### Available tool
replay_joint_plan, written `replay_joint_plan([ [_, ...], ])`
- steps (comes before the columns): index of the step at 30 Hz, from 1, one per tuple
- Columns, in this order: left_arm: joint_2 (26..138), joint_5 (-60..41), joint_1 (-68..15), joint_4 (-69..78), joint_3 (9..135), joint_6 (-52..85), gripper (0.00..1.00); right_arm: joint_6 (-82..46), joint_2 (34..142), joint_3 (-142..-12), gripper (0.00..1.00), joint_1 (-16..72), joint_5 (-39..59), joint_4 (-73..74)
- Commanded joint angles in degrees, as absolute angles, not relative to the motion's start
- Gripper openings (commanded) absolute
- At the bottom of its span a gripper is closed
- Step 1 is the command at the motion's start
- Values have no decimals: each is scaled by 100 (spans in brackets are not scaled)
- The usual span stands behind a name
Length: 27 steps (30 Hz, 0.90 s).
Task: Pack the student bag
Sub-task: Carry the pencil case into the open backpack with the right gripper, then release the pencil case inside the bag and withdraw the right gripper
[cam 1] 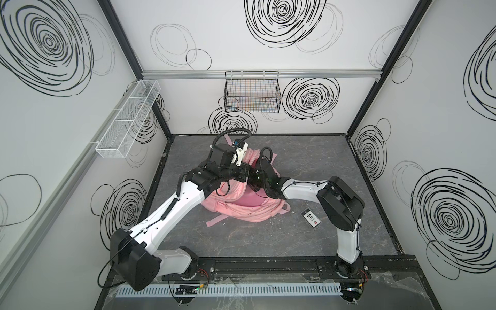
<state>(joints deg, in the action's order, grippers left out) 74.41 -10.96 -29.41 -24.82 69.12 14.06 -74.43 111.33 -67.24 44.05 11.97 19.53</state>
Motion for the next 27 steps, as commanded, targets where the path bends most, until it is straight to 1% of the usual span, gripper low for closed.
replay_joint_plan([
  [1, 7163, -1279, -2848, -1590, 7261, 1418, 0, -7371, 10647, -6525, 100, 4291, 966, 2056],
  [4, 7165, -1329, -2762, -1491, 7193, 1501, 0, -7295, 10537, -6461, 100, 4219, 1184, 1947],
  [7, 7166, -1332, -2733, -1396, 7114, 1564, 0, -7097, 10175, -6251, 100, 4219, 957, 1706],
  [11, 7169, -1365, -2732, -1100, 6838, 1647, 0, -6329, 9369, -6104, 100, 4254, 174, 723],
  [15, 7258, -1362, -2768, -858, 6577, 1690, 0, -5588, 8326, -5593, 100, 4236, -676, 163],
  [18, 7316, -1171, -2828, -755, 6391, 1679, 0, -4855, 7551, -5184, 100, 4245, -1592, -336],
  [21, 7348, -1137, -2919, -608, 6208, 1646, 0, -4522, 6878, -4782, 100, 4170, -2695, -1022],
  [24, 7417, -1150, -3063, -460, 6033, 1631, 0, -4317, 6247, -4305, 100, 3615, -2731, -1522],
  [27, 7508, -1234, -3162, -434, 5968, 1599, 0, -4382, 5681, -3941, 100, 2705, -2456, -2105],
])
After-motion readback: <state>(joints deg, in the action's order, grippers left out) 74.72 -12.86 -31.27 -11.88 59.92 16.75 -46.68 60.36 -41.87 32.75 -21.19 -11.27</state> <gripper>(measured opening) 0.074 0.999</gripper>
